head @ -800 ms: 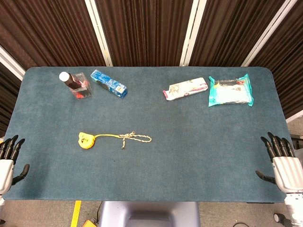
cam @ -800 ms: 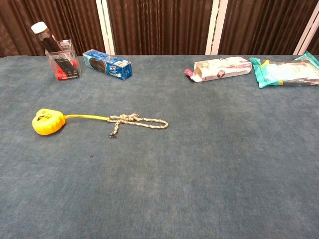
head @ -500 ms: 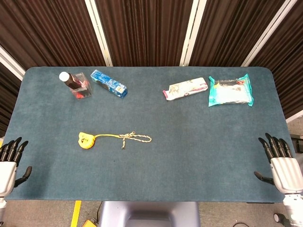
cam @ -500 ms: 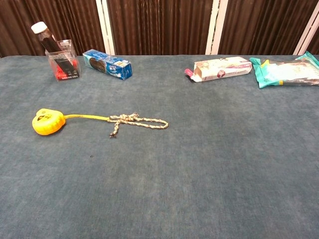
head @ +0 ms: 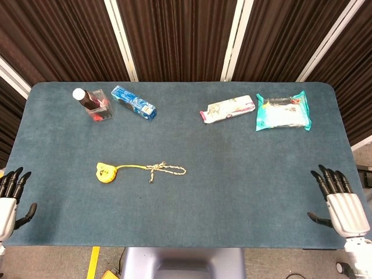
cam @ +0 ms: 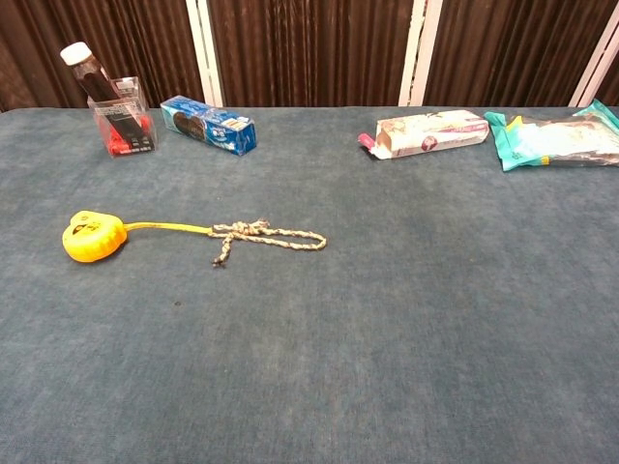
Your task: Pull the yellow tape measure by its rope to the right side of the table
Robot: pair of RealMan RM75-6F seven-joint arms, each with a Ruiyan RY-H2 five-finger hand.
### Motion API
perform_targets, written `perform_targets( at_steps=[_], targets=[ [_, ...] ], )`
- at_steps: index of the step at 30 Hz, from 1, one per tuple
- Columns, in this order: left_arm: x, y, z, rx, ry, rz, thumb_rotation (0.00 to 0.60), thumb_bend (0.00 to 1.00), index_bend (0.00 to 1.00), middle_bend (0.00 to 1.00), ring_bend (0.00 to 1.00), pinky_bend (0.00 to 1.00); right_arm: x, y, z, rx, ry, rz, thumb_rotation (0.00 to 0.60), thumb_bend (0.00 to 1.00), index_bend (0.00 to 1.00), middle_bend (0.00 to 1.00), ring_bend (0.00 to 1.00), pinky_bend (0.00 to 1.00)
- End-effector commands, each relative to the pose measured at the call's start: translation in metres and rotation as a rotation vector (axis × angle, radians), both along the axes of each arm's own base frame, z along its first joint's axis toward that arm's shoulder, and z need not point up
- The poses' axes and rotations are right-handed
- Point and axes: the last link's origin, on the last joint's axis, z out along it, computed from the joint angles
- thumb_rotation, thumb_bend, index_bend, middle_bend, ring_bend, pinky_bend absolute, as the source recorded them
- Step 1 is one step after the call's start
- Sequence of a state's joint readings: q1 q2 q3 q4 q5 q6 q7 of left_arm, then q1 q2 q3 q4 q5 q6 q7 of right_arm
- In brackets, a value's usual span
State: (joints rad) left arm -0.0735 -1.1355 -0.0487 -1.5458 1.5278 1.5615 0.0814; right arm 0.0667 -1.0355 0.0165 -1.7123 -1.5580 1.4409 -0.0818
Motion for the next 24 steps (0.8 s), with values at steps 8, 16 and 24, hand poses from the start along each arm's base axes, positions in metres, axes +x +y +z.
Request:
perform_targets(
  at_steps=[8, 16, 24],
  targets=[
    [-0.001, -0.002, 0.004, 0.008, -0.010, -0.001, 0.600, 0.37, 0.08, 0.00, 0.00, 0.11, 0.041, -0.073, -0.029, 0.185, -0.014, 0.105, 0.600, 0.00, 0.21, 0.06, 0.02, 0.00],
    [-0.002, -0.002, 0.006, 0.014, -0.008, 0.010, 0.600, 0.37, 0.08, 0.00, 0.00, 0.11, 0.096, -0.148, -0.089, 0.318, 0.076, 0.219, 0.600, 0.00, 0.28, 0.06, 0.02, 0.00],
    [-0.007, -0.003, 0.014, 0.059, -0.005, 0.038, 0.600, 0.37, 0.08, 0.00, 0.00, 0.11, 0.140, -0.175, -0.132, 0.389, 0.074, 0.290, 0.600, 0.00, 0.31, 0.06, 0.02, 0.00]
  ],
)
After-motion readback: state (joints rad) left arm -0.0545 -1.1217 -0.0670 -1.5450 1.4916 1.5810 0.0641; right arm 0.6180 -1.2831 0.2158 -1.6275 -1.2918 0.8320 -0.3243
